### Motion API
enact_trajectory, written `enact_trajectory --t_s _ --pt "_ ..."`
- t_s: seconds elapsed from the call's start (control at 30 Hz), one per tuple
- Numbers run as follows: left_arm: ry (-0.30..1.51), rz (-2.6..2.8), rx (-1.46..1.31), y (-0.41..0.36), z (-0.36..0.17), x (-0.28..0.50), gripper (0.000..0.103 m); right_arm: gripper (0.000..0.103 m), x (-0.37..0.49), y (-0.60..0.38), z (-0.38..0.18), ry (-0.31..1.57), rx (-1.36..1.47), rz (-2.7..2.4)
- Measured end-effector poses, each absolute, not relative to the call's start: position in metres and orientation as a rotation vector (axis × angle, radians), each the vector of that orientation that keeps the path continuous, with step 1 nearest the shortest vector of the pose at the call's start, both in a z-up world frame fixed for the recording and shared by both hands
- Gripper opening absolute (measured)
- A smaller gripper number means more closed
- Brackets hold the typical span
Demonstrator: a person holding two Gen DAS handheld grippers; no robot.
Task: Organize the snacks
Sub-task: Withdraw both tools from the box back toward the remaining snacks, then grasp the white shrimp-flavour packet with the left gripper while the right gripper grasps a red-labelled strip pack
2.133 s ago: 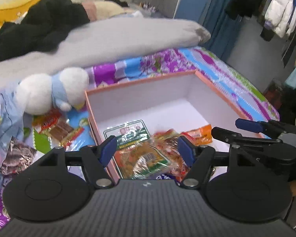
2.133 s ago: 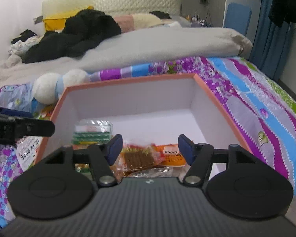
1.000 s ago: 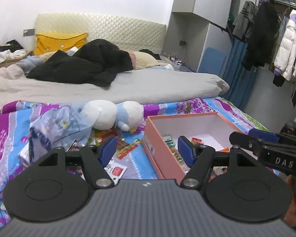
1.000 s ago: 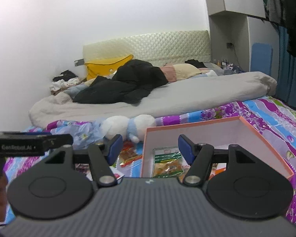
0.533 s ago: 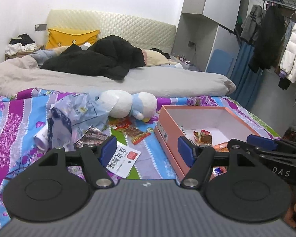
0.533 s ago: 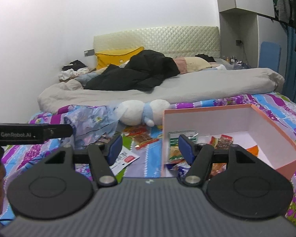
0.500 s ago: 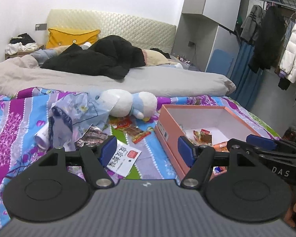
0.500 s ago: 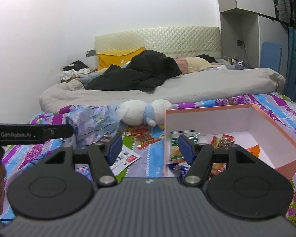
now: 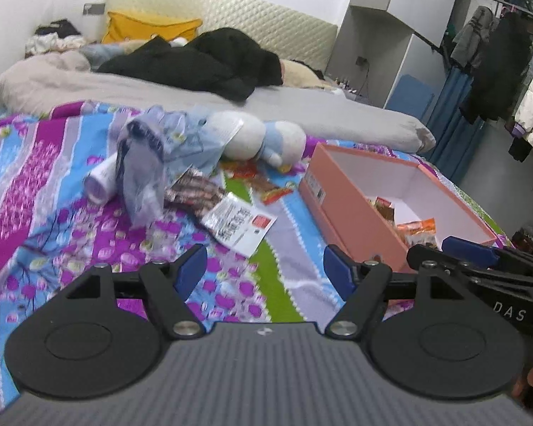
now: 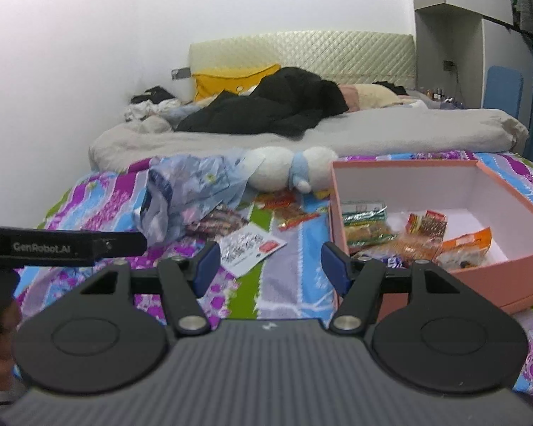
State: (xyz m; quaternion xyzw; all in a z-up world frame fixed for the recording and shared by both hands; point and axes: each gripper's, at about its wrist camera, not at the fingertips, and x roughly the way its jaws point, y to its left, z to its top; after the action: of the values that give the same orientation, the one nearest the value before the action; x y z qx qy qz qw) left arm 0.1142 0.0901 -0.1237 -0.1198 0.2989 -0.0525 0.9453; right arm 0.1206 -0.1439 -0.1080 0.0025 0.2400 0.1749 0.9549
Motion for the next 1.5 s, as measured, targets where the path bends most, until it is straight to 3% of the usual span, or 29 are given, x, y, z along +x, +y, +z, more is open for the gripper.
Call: enact_trajectory --t_s 0.53,1.23,1.33,1.5 --pt "0.695 -0.067 -0.352 0.114 -0.188 0.151 0.077 0.065 0.149 -0.117 -0.132 0.534 -0.05 0.38" --pt "0.687 -0.048 -0.553 0.137 -0.261 0.271 0.075 0.065 0.312 -0.051 -0.168 0.655 -0.15 0.384" --pt "0.688 -0.047 -0.587 0.141 -0.268 0.289 0.066 0.065 0.339 -0.044 -0.178 0.678 -0.165 0.343" --pt "0.686 -0.048 -0.622 0.142 -0.276 0.314 0.063 0.064 0.385 -0.029 -0.204 0.731 -0.261 0.274"
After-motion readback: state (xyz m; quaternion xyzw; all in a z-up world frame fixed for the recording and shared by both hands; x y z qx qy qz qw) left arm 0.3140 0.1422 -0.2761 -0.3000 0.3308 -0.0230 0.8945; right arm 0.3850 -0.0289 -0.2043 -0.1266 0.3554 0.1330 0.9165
